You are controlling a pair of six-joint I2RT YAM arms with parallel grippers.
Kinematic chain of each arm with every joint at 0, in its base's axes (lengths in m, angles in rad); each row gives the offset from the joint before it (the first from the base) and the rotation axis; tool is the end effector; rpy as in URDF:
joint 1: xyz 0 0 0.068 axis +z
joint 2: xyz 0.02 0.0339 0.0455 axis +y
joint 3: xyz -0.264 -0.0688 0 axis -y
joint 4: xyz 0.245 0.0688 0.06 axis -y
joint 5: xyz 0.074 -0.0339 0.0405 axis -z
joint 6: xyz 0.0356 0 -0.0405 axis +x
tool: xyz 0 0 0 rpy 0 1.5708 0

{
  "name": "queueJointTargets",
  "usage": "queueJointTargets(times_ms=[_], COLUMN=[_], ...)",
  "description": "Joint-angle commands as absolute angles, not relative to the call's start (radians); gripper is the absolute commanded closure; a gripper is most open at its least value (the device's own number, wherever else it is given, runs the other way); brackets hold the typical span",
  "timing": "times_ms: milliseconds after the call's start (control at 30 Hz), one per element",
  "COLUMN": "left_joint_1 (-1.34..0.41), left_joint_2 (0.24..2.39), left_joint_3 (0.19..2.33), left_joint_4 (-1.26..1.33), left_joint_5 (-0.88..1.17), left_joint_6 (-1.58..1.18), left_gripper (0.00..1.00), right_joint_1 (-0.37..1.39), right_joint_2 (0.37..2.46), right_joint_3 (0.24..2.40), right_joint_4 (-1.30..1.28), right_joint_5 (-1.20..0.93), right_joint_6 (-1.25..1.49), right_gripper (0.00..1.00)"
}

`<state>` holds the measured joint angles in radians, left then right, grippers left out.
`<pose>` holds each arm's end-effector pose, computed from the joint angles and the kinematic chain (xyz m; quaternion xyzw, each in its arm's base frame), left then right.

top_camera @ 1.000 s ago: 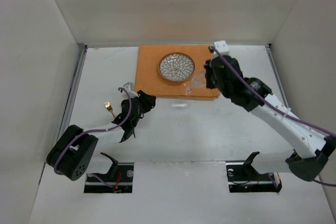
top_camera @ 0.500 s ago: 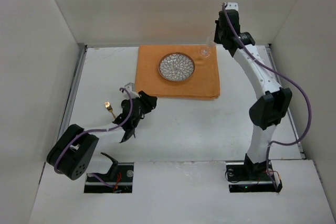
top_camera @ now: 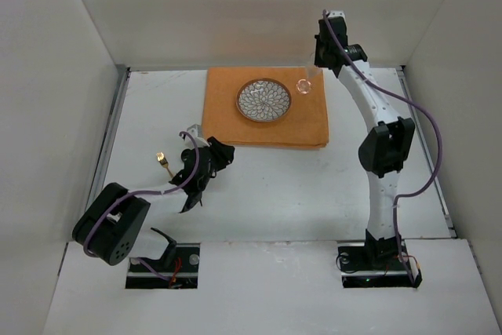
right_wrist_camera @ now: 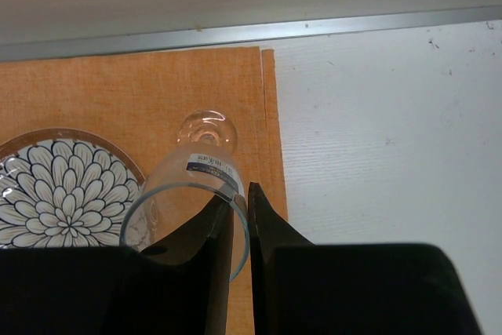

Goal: Set the dinner table for one person

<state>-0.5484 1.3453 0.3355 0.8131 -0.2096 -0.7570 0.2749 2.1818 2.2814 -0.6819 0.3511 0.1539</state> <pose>0.2162 -0.1234 0.1740 -0.1460 0.7578 -0.3188 0.5502 0.4836 0.1237 0.3547 0.0303 0.8702 -0.0509 0.4891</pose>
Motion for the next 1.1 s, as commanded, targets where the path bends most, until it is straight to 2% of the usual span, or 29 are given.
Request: queueJointTargets(times_ms=[0,267,367,533,633,1067], left_joint_1=[-0.544,-0.538,-0.53,-0.522,-0.521,-0.521], left_joint_2=[1.351,1.348,1.345,1.347,1.348,1.336], left_joint_3=[0.362,0.359,0.356,0.353,0.354,0.348], left_joint_4=[0.862,0.862,0.867,0.867,0.867,0.867], left_joint_5=[-0.206,-0.207,-0.206,-0.203,-0.202,-0.215], left_joint_6=[-0.759,-0.759,-0.759,-0.761,-0.761,-0.753], left_gripper=[0.61,0.61,0.61,0.61,0.61,0.61], right_joint_1=[0.268,0.265,0.263,0.265,0.268,0.268], right_joint_2=[2.197,2.279,2.315,2.374,2.393,2.269], right_joint_3=[2.378,2.485,2.551,2.661,2.701,2.74], right_joint_4=[-0.643,-0.695,-0.703,-0.742,-0.772,-0.749], right_joint_5=[0.339,0.333,0.318,0.311,0.313,0.319], right_joint_6=[0.147,0.147,0.152,0.149,0.15,0.176], right_gripper=[0.87,0.82,0.73,0.68,0.6,0.55])
